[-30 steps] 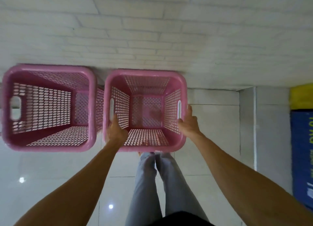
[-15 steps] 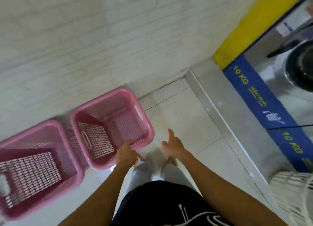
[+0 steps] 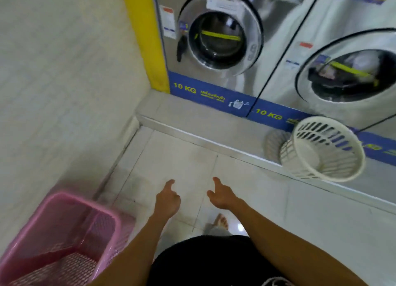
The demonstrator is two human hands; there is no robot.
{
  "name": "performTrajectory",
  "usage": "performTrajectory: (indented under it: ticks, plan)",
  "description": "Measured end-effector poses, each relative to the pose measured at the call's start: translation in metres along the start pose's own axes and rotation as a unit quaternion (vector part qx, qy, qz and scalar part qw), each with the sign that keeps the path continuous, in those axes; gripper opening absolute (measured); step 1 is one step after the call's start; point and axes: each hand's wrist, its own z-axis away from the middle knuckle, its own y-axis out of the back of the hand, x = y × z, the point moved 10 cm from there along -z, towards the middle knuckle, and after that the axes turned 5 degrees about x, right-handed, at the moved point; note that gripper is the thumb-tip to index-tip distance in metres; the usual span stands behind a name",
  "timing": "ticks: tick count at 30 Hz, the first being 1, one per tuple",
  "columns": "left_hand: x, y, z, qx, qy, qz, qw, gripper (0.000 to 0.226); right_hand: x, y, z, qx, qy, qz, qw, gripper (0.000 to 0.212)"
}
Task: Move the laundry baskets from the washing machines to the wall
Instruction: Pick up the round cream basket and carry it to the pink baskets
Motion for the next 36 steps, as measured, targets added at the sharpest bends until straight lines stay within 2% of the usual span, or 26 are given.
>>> performTrajectory:
  ticks: [7,11,18,22,30,36]
  plan:
    - [0.166,-0.13,0.005,-0.101,-0.117,-0.064,0.986,0.055,0.128,0.123,0.015,0.114,-0.075,-0.098,0.986,0.07]
    - [0.223,-0.178,0.002,-0.142,-0.152,-0.104,0.973,0.056,0.191,0.165,0.028,0.164,-0.118,-0.161,0.966,0.069]
    - [0.303,-0.25,-0.01,-0.177,-0.23,-0.187,0.939,0.056,0.288,0.199,0.042,0.213,-0.198,-0.251,0.923,0.07]
    - [0.338,-0.292,-0.022,-0.199,-0.239,-0.212,0.927,0.055,0.333,0.213,0.034,0.215,-0.235,-0.284,0.904,0.07]
    - [0.39,-0.366,-0.051,-0.219,-0.186,-0.269,0.919,0.055,0.412,0.266,0.029,0.21,-0.299,-0.301,0.881,0.065]
    - [0.449,-0.403,-0.067,-0.199,-0.211,-0.299,0.909,0.049,0.476,0.31,0.036,0.228,-0.33,-0.328,0.855,0.062]
